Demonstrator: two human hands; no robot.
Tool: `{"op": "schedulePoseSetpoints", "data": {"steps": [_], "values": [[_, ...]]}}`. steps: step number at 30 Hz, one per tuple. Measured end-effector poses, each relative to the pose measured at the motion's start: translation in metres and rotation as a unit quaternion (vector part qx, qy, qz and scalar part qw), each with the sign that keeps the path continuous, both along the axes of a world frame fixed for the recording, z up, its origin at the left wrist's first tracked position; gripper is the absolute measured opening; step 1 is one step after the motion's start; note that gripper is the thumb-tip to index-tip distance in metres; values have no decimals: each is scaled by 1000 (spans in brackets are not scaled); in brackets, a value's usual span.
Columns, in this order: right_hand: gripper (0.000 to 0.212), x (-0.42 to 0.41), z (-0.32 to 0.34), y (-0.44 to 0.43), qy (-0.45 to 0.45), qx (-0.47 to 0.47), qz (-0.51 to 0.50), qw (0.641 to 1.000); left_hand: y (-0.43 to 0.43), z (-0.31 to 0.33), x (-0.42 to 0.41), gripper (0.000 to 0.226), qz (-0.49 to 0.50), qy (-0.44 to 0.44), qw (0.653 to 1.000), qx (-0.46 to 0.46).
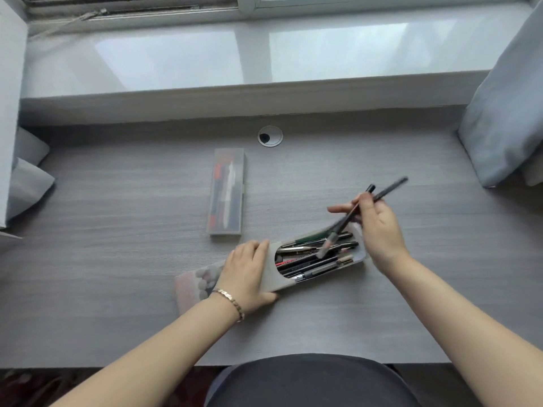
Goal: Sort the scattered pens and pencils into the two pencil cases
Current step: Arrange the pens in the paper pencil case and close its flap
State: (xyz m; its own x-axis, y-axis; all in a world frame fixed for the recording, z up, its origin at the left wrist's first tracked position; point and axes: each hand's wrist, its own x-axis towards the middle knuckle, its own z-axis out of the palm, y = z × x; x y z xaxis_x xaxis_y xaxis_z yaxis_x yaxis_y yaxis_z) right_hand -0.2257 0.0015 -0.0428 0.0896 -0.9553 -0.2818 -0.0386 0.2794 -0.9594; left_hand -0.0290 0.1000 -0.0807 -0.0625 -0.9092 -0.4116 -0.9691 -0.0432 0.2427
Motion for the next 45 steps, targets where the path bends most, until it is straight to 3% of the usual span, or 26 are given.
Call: {"op": "schedulePoseSetpoints", "data": {"steps": [5,7,8,9,11,14,16,21,23,27,32,38,43,45], "values": [[24,-4,7,-10,-84,25,21,996,1,1,1,99,17,22,1000,-8],[22,-8,0,-8,3,-29,101,994,1,0,2,98,19,24,1000,-6],[23,-12,-3,-8,108,-90,166,976,2,0,3,99,21,27,999,-6],[28,-17,-6,-6,231,-155,241,930,2,-1,3,99,24,31,999,-7],[40,-21,-12,1,419,-237,343,806,1,-1,4,99,31,41,999,-9],[41,-21,-29,10,522,-356,367,683,1,0,4,99,38,45,998,-9],[37,-18,-41,11,526,-428,354,644,2,-1,4,99,43,47,998,-11],[33,16,-56,17,482,-506,365,615,2,-1,2,99,49,42,998,-10],[31,33,-59,22,454,-503,381,629,2,-1,2,100,53,47,997,-7],[32,35,-56,26,366,-399,399,740,2,-1,4,100,47,44,998,-5],[36,-13,-48,31,404,-318,244,822,2,-4,4,99,46,50,998,-18],[43,-19,-46,53,508,-274,219,787,3,-4,5,96,39,38,998,-23],[33,3,-54,70,477,-286,263,789,3,-1,3,96,39,35,998,-22],[31,1,-54,67,447,-283,260,808,3,-2,3,96,39,38,998,-28]]}}
